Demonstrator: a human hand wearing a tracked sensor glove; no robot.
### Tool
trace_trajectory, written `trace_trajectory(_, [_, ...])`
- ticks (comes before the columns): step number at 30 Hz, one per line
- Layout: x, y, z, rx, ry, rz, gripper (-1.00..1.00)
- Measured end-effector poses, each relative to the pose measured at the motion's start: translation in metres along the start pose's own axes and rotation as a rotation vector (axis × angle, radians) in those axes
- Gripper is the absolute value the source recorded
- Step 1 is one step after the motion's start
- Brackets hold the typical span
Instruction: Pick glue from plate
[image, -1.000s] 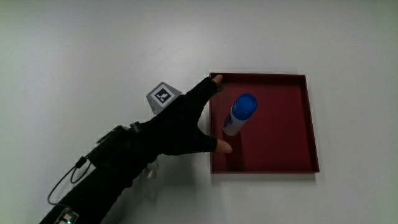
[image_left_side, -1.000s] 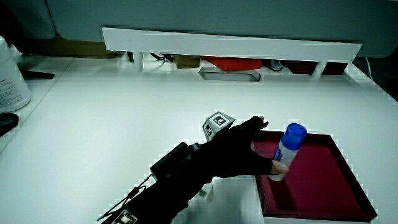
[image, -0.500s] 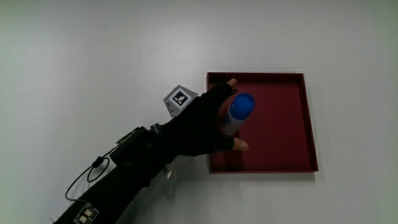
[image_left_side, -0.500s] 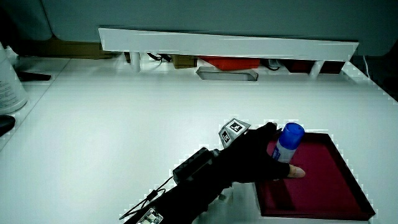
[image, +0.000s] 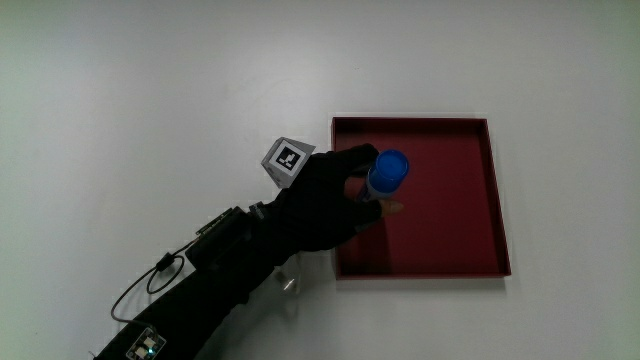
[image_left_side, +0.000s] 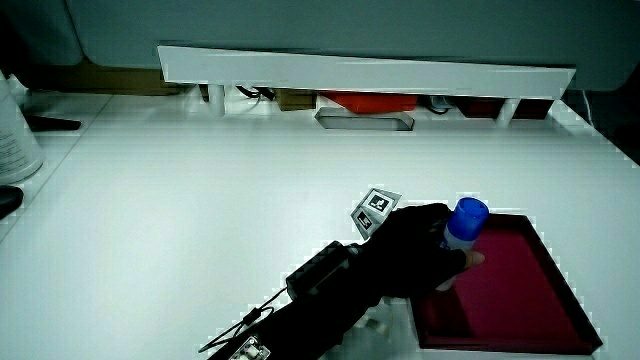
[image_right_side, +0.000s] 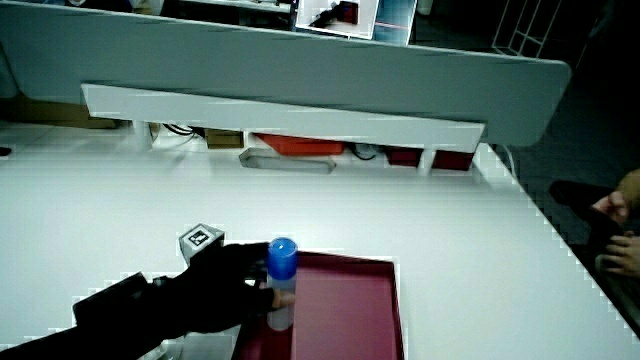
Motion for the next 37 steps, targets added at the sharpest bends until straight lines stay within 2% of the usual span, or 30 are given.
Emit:
trace_trajectory(2, [0.000,-0.001,0.001,0.035,-0.011,-0.009,0.06])
trace_trajectory(3, [0.000,-0.001,0.002,0.062,0.003,-0.016,0.11])
trace_trajectory(5, [0.001,-0.002,0.003,0.087,0.002,0.006,0.22])
trace_trajectory(6, [0.000,-0.002,0.003,0.103,0.003,-0.012,0.28])
trace_trajectory(9, [0.002,-0.003,0.002,0.137,0.017,-0.013,0.44])
trace_trajectory(10, [0.004,-0.004,0.003,0.140,0.012,0.000,0.50])
trace_trajectory(11, [0.003,-0.004,0.002,0.151,0.016,-0.017,0.56])
trace_trajectory(12, [0.002,-0.004,0.002,0.157,0.037,-0.008,0.61])
trace_trajectory(15, [0.002,-0.006,0.001,0.163,0.010,-0.007,0.78])
trace_trajectory(17, [0.001,-0.006,0.001,0.174,0.018,-0.033,0.89])
trace_trajectory(18, [0.002,-0.007,0.000,0.177,0.016,-0.014,0.94])
trace_trajectory(19, [0.001,-0.007,0.001,0.181,0.025,-0.019,1.00])
trace_trajectory(20, [0.000,-0.008,0.001,0.183,0.007,-0.010,1.00])
trace_trajectory(21, [0.000,-0.008,0.001,0.188,0.014,-0.028,1.00])
trace_trajectory(24, [0.004,-0.009,0.003,0.188,-0.001,-0.024,1.00])
trace_trajectory(27, [0.010,-0.011,0.007,0.204,0.002,-0.074,1.00])
trace_trajectory(28, [0.012,-0.011,0.008,0.200,-0.029,-0.068,1.00])
trace_trajectory(29, [0.014,-0.012,0.010,0.202,-0.027,-0.080,1.00])
trace_trajectory(30, [0.017,-0.013,0.012,0.203,-0.051,-0.094,1.00])
trace_trajectory(32, [0.025,-0.016,0.019,0.212,-0.038,-0.091,1.00])
trace_trajectory(37, [0.036,-0.024,0.035,0.231,-0.082,-0.115,1.00])
